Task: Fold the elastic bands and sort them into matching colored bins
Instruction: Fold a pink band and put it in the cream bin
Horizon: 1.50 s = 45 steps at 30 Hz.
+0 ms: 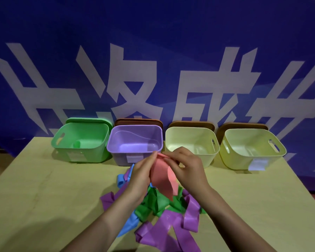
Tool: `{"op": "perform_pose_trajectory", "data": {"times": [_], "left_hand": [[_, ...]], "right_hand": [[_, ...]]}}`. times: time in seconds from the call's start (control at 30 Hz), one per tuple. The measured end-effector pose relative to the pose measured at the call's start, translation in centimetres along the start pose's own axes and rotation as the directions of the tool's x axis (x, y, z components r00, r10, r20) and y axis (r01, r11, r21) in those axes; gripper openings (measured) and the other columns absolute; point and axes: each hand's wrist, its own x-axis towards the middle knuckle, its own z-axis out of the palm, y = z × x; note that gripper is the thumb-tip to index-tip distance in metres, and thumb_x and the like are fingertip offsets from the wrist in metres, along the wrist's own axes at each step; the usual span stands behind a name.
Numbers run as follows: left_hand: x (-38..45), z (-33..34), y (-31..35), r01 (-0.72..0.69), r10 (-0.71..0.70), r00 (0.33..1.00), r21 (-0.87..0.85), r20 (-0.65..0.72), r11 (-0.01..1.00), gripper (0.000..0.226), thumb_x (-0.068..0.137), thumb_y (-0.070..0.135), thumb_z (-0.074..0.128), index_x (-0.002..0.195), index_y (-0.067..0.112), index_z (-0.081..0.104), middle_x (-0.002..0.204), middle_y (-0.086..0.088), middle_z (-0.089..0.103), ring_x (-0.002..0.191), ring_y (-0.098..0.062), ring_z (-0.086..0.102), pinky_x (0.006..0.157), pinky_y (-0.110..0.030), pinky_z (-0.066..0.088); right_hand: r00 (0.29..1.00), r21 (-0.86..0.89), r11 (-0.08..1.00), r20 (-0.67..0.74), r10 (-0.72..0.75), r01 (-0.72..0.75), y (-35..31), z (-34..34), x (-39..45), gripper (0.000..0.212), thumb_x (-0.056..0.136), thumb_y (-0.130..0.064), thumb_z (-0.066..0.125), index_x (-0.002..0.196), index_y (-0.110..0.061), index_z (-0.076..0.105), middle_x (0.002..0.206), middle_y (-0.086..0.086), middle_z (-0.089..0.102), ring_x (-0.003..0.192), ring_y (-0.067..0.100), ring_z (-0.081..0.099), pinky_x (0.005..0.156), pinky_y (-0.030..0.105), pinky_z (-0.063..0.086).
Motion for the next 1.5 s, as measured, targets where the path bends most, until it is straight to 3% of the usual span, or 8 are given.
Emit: {"op": "perform_pose_trajectory", "data": {"times": [0.2,0.4,0.6,0.77,0.93,1.2,1.33,1.5], "left_hand": [[0.2,-0.2,-0.4,-0.025,0.025,1.0,0.021,0.001,0.999,0.025,0.094,0.021,0.055,0.099,0.002,0.07,0.1,-0.023,0.07,0.093,-0.029,0.064,0.092,-0.043,0.047],[0.4,-0.1,-0.4,-0.126,0.118,0.99,0.115,0.074,0.985,0.024,0.097,0.015,0.048,0.094,0.016,0.072,0.093,-0.007,0.074,0.089,-0.021,0.065,0.084,-0.036,0.048],[0.3,0.3,-0.1,-0.285,0.24,0.954,0.301,0.179,0.91,0.018,0.087,0.031,0.053,0.085,0.025,0.07,0.085,-0.003,0.067,0.083,-0.014,0.057,0.078,-0.032,0.044],[0.6,-0.2,0.2,-0.445,0.375,0.895,0.412,0.242,0.795,0.045,0.081,0.049,0.052,0.086,0.007,0.067,0.083,-0.017,0.066,0.078,-0.019,0.059,0.077,-0.043,0.048],[0.5,-0.4,0.6,-0.516,0.451,0.857,0.391,0.25,0.762,0.031,0.084,0.045,0.05,0.077,0.018,0.063,0.07,-0.004,0.061,0.071,-0.01,0.054,0.067,-0.036,0.045],[0.0,-0.3,1.4,-0.208,0.184,0.967,0.132,0.175,0.969,0.025,0.085,0.033,0.067,0.091,0.01,0.075,0.091,-0.014,0.072,0.085,-0.018,0.064,0.075,-0.029,0.048],[-0.4,0.4,1.1,-0.056,0.051,0.996,0.068,0.071,0.996,0.028,0.088,0.039,0.055,0.085,0.02,0.075,0.082,-0.001,0.073,0.08,-0.013,0.067,0.07,-0.027,0.052],[-0.8,0.7,0.8,-0.118,0.122,0.993,0.19,-0.007,0.975,0.018,0.092,0.034,0.057,0.085,0.028,0.073,0.087,0.004,0.073,0.087,-0.011,0.065,0.08,-0.024,0.049]], "right_hand": [[0.962,-0.032,0.982,0.209,-0.175,0.186,1.6,-1.2,0.4,0.024,0.091,-0.02,0.059,0.109,-0.012,0.073,0.09,0.0,0.063,0.08,0.012,0.061,0.072,0.021,0.049],[0.945,0.224,0.939,0.261,0.199,-0.26,0.7,-1.8,0.3,0.03,0.089,-0.038,0.057,0.114,-0.026,0.068,0.088,-0.01,0.063,0.079,0.01,0.06,0.075,0.021,0.046],[0.893,0.291,0.851,0.251,0.373,-0.437,0.0,-0.8,0.3,0.025,0.088,-0.013,0.067,0.075,-0.035,0.067,0.065,-0.016,0.064,0.062,0.0,0.054,0.063,0.023,0.041],[0.927,0.277,0.89,0.212,0.31,-0.361,-0.3,-0.8,0.5,0.022,0.086,-0.017,0.067,0.076,-0.036,0.067,0.068,-0.014,0.063,0.064,0.003,0.054,0.061,0.018,0.04],[0.975,0.214,0.951,0.081,0.209,-0.221,-1.0,-0.1,0.3,0.014,0.085,-0.016,0.064,0.091,-0.015,0.076,0.069,-0.026,0.058,0.067,-0.003,0.054,0.061,0.007,0.034],[0.941,0.377,0.865,0.08,0.327,-0.333,-1.9,0.5,-0.1,0.016,0.088,-0.019,0.065,0.089,-0.031,0.075,0.079,-0.013,0.07,0.071,0.007,0.061,0.064,0.031,0.049],[0.914,0.428,0.815,0.075,0.399,-0.391,-2.3,0.2,0.5,0.025,0.088,-0.009,0.066,0.088,-0.031,0.076,0.085,-0.011,0.073,0.076,0.004,0.063,0.067,0.02,0.046],[0.936,0.397,0.852,0.066,0.346,-0.342,-2.6,0.1,0.5,0.029,0.087,-0.01,0.067,0.093,-0.037,0.075,0.087,-0.014,0.072,0.082,0.009,0.063,0.072,0.016,0.046]]}}
